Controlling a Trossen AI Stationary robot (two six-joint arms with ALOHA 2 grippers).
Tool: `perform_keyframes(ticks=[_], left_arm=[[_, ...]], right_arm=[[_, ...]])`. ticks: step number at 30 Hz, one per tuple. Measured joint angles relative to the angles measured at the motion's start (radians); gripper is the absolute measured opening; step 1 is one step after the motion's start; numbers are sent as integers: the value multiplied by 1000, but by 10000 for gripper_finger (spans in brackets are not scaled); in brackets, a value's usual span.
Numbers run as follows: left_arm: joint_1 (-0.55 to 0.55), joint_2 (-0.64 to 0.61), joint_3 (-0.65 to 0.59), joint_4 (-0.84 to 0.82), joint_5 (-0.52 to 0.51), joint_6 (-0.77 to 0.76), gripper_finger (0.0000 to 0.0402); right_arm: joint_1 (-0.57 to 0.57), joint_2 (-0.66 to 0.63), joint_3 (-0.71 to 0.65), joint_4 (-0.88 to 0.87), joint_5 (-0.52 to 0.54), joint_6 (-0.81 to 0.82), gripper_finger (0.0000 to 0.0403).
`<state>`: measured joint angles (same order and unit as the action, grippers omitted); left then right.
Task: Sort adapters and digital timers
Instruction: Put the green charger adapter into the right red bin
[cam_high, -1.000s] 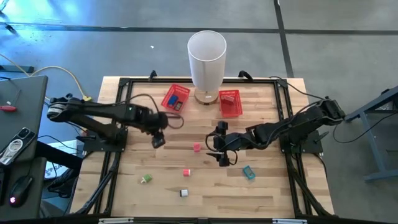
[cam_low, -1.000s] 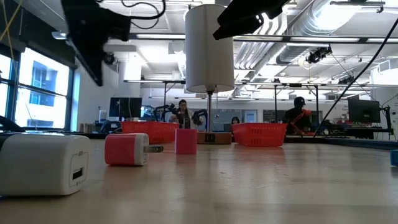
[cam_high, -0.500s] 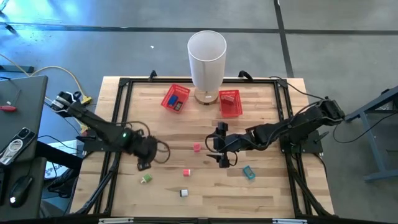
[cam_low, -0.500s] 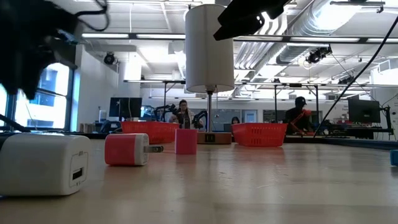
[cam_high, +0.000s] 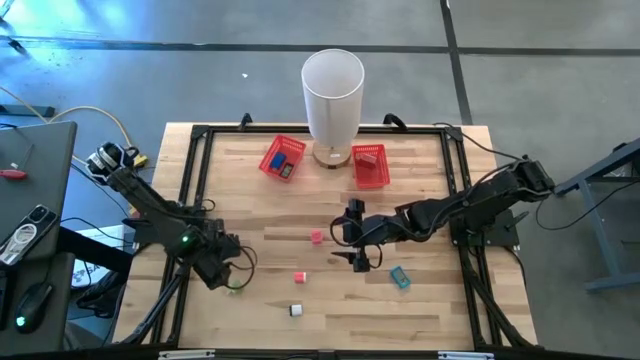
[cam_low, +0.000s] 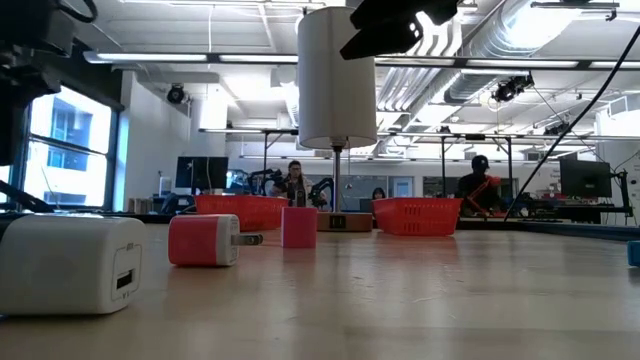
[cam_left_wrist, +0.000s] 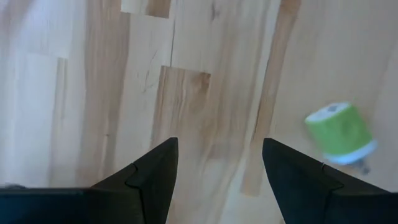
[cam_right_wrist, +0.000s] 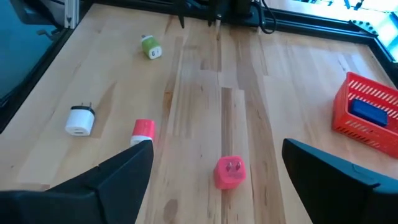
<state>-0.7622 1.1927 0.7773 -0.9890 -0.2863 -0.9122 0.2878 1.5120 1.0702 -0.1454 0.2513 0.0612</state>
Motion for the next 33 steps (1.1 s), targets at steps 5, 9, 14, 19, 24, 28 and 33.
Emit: perform_keyframes(ticks=[5,9,14,19,24,28,33], left_arm=[[-19,0,0,-14,30,-18,225],[-67,0,-1,-9,36,-47,225],[-172,0,-2,15,-59,-70,225],[-264,0,-11,97,-117,-91,225],[-326,-1,-84,229,-151,-144,225],[-350,-1,-183,426,-165,-120,225],[-362,-1,-281,579,-156,-133,225]], right_arm=[[0,0,0,1,4,-2,344],[-8,0,0,11,3,-6,344],[-16,0,0,13,3,-5,344],[-15,0,0,13,2,-6,344],[-16,0,0,20,3,-11,344],[-16,0,0,30,3,-12,344],[-15,0,0,30,3,-4,344]])
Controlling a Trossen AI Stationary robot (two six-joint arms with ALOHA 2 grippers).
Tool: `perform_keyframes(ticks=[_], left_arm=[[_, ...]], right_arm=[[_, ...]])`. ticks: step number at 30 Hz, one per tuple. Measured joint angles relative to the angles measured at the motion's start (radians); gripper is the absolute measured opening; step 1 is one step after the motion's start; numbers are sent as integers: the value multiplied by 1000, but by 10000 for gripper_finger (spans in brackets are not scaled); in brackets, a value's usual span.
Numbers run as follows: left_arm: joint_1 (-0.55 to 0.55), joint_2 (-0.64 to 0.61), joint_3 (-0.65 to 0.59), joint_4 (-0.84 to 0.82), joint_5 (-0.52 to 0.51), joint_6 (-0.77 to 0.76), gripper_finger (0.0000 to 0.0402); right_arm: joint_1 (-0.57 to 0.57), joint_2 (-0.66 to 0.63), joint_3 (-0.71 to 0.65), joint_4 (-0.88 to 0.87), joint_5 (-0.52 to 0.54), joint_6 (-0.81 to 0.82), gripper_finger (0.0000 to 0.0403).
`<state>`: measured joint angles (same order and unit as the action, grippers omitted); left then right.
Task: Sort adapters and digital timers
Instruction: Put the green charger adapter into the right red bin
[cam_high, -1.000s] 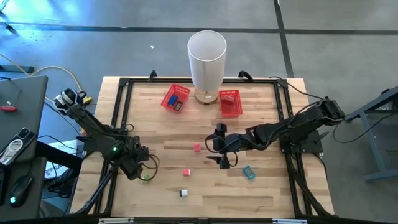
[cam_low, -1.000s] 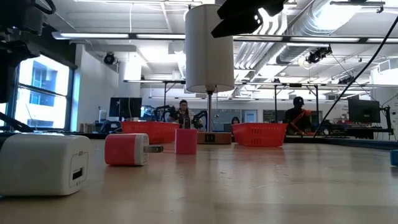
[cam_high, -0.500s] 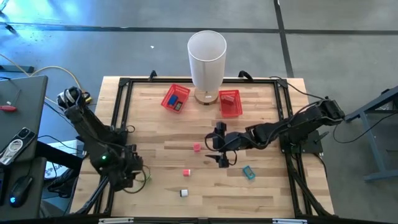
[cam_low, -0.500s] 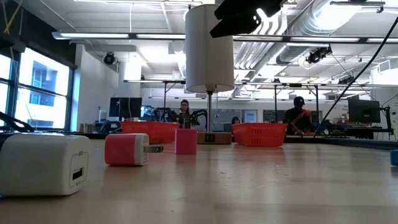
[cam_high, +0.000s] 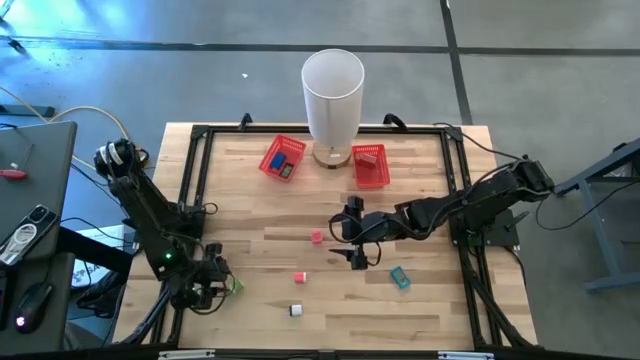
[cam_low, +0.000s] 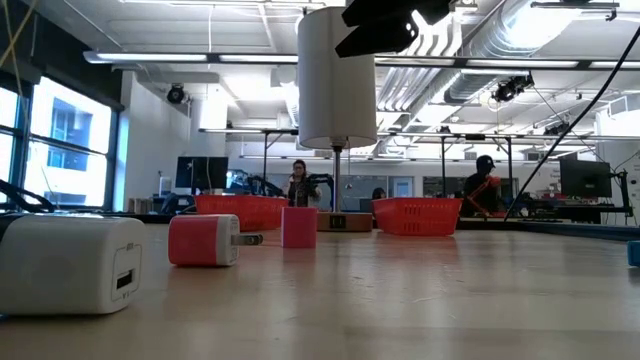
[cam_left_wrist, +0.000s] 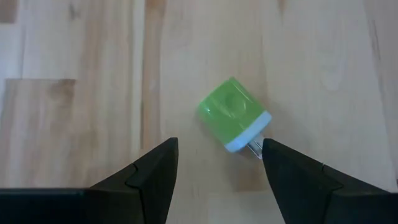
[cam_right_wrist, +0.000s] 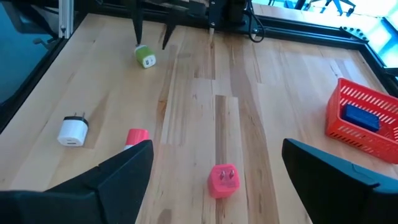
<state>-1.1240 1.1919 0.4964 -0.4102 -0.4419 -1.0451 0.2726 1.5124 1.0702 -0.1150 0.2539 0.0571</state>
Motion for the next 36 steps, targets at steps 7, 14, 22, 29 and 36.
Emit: perform_keyframes(ticks=[7,14,22,29,36], left_arm=[[-49,0,-38,108,-2,-10,225],[-62,0,-38,165,-6,-32,225],[-61,3,-64,157,-29,-138,225],[-61,51,-67,211,-63,-153,225],[-61,81,-67,266,-62,-160,225]], right_arm=[[0,0,0,0,-2,16,344],[0,0,0,0,-3,19,344],[0,0,0,0,-3,19,344],[0,0,0,-1,-63,18,344],[0,0,0,-1,-74,18,344]])
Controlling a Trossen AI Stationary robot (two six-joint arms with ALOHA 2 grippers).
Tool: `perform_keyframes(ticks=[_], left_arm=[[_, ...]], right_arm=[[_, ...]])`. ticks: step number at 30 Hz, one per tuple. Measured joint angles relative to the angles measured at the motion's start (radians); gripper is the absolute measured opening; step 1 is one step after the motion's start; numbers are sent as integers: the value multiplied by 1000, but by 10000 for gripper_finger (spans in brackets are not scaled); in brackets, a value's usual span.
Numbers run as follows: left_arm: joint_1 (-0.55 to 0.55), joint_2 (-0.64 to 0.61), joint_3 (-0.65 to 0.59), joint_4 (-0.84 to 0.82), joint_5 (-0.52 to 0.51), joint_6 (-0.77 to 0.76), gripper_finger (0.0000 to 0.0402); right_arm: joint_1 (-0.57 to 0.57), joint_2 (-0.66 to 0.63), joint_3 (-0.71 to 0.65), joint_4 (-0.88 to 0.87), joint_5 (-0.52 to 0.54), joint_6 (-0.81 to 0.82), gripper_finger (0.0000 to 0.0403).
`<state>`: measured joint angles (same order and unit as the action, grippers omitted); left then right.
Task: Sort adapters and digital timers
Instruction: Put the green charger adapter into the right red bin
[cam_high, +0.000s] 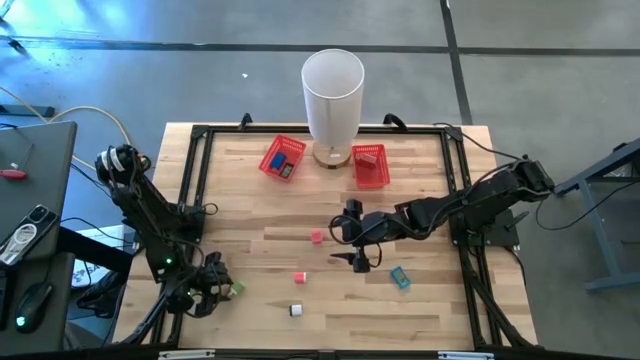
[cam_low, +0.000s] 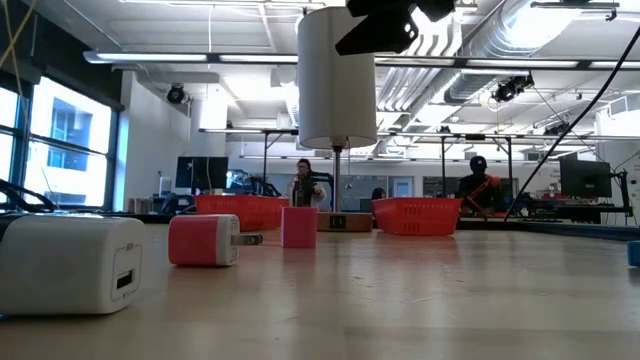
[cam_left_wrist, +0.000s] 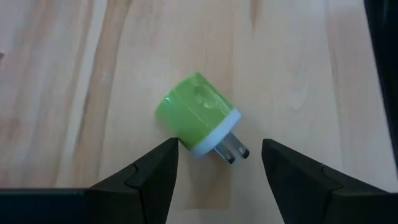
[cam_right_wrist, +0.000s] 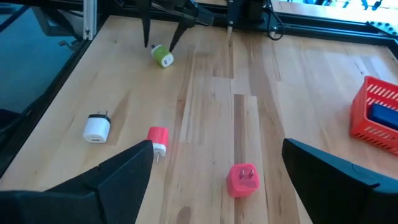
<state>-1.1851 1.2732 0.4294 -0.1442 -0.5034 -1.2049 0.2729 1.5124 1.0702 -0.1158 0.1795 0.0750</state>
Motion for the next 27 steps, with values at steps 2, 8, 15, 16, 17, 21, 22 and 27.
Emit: perform_keyframes(ticks=[2,8,15,16,17,21,22,27], left_arm=[[0,0,0,10,0,0,225],[0,0,0,35,-2,0,225],[0,0,0,43,-18,0,225],[0,0,0,45,-29,0,225],[0,0,0,51,-39,0,225],[0,0,0,72,-76,5,225],[0,0,0,73,-76,9,225],[0,0,0,71,-76,-5,225]], right_arm=[[0,0,0,0,0,0,344],[0,0,0,0,0,0,344],[0,0,-1,0,0,3,344],[0,0,-2,0,0,3,344],[0,0,-2,0,0,3,344],[0,0,-2,0,0,8,344],[0,0,-2,0,0,8,344],[0,0,-2,0,1,8,344]])
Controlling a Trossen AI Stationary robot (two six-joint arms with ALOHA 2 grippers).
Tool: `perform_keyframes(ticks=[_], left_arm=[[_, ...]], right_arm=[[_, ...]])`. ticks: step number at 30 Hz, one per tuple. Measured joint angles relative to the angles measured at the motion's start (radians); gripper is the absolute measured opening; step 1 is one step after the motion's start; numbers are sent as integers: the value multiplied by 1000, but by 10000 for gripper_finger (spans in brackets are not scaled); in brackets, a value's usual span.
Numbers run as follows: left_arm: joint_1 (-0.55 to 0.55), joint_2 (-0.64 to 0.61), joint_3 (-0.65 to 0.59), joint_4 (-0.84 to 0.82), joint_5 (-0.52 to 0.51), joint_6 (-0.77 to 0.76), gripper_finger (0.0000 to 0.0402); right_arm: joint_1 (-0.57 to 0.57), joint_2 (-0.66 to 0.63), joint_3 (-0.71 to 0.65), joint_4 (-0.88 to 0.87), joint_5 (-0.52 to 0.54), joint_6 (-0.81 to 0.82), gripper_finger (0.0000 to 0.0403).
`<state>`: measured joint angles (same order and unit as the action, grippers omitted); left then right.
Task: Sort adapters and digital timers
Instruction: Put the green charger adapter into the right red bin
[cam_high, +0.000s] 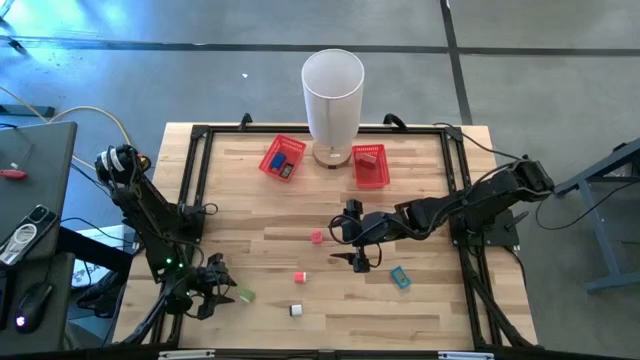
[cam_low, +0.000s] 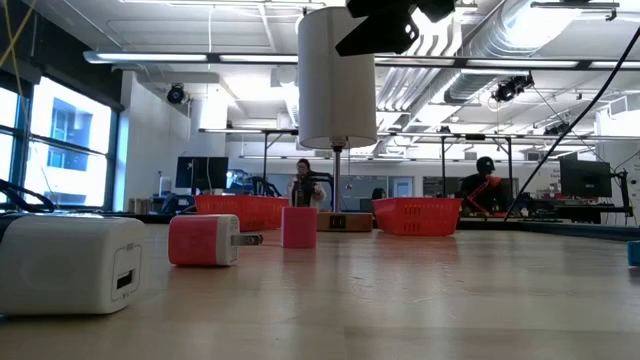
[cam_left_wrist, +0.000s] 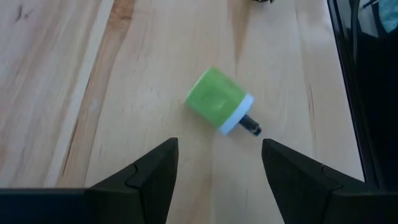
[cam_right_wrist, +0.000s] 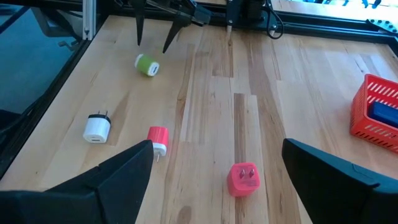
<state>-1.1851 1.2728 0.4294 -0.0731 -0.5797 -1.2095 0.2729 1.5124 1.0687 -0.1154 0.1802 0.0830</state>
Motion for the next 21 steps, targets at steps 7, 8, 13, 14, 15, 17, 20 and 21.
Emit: perform_keyframes(ticks=[7,8,13,14,15,17,20,21], left_arm=[[26,2,0,3,-19,-57,225],[32,7,0,5,-21,-73,225],[53,73,0,52,-10,-106,225],[57,86,0,67,0,-106,225],[60,97,0,80,10,-107,225],[68,114,0,117,27,-114,225],[79,122,0,160,56,-187,225],[83,122,0,165,70,-219,225]], right_arm=[[0,0,0,0,0,0,344],[0,0,0,0,0,0,344],[0,0,0,0,0,0,344],[0,0,0,0,0,0,344],[0,0,0,0,0,0,344],[0,0,0,0,0,0,344],[0,0,0,0,0,0,344],[0,0,0,0,0,0,344]])
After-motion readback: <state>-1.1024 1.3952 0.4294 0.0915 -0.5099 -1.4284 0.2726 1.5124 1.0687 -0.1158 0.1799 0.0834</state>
